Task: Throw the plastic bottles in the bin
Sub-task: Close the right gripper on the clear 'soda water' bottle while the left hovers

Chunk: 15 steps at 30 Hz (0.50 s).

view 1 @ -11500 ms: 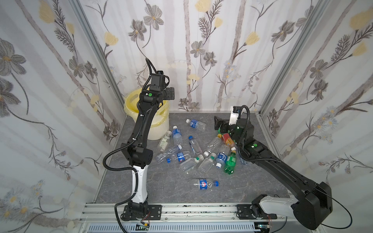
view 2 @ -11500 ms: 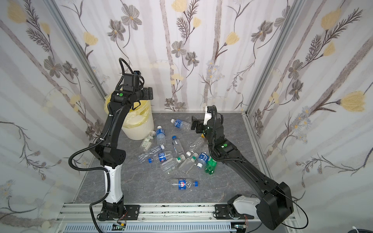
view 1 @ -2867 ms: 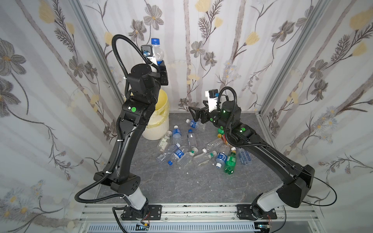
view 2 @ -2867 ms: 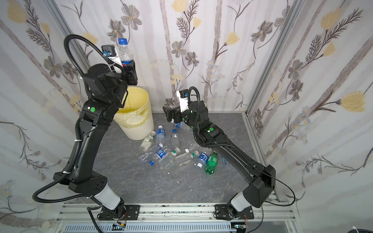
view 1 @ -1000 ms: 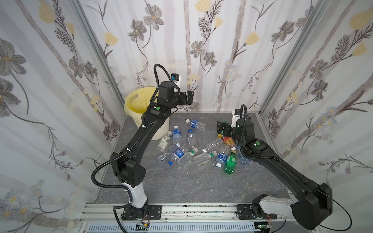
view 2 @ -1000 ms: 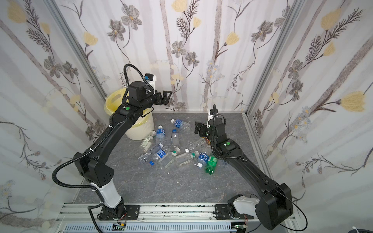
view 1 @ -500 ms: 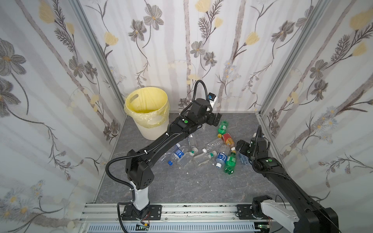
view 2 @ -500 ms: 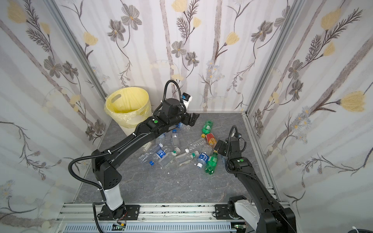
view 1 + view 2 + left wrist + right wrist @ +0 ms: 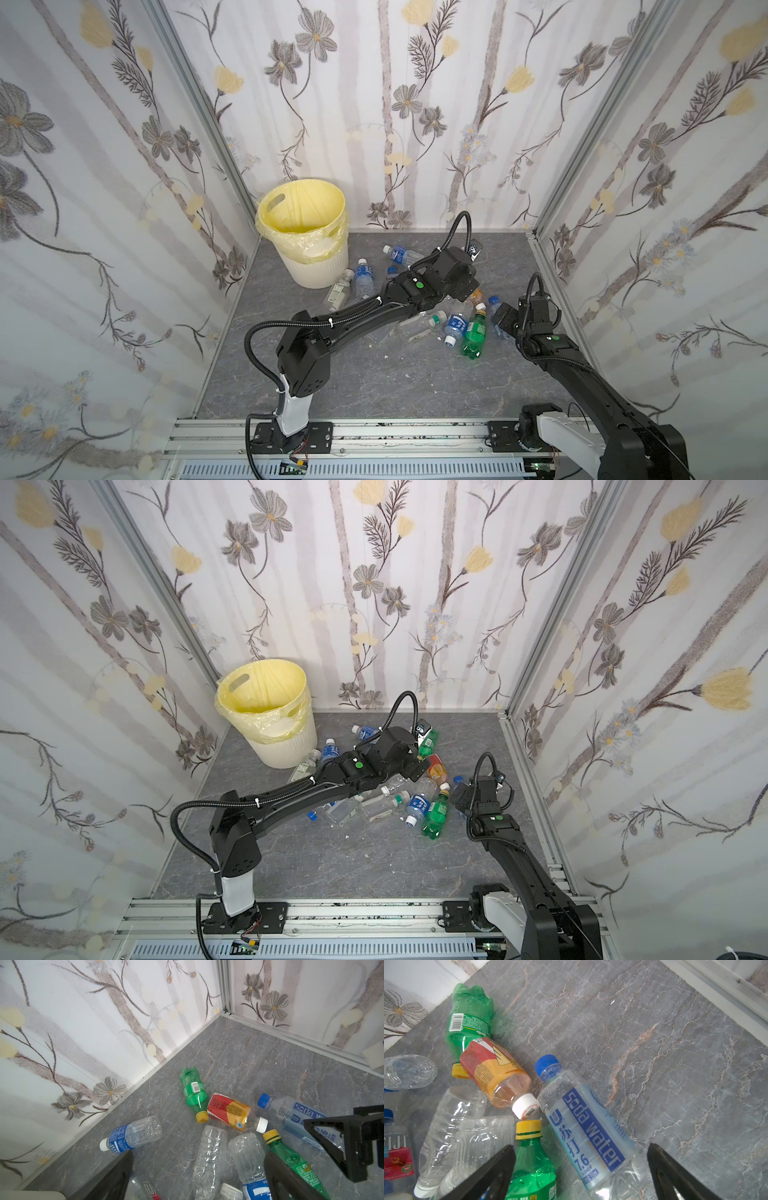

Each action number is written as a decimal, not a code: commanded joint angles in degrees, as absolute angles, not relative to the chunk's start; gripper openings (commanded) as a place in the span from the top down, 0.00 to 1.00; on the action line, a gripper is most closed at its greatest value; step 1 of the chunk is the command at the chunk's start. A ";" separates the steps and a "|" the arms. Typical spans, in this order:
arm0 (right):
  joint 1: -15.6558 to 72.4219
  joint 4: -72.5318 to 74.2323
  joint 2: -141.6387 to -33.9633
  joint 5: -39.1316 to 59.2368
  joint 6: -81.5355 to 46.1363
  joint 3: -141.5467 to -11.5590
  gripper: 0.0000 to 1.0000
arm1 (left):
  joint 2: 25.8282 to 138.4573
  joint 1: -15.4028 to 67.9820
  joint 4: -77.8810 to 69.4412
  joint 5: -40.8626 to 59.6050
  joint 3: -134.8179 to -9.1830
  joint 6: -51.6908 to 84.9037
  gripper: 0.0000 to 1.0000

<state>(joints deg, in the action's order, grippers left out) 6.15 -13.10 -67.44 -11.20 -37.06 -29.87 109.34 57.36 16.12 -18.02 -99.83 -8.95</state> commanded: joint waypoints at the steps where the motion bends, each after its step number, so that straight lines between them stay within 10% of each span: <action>1: 5.98 -12.76 -68.41 -11.95 -38.34 -29.53 0.00 | 109.16 57.39 14.61 -19.77 -98.66 -6.10 0.00; 15: 5.98 -9.87 -75.01 -10.39 -35.17 -28.56 0.06 | 106.97 57.52 14.50 -17.57 -94.33 -0.56 0.00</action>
<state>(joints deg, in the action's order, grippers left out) 5.98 -12.36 -74.17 -10.79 -36.25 -28.53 108.12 57.39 16.12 -18.28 -94.78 -2.46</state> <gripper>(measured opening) 0.937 0.997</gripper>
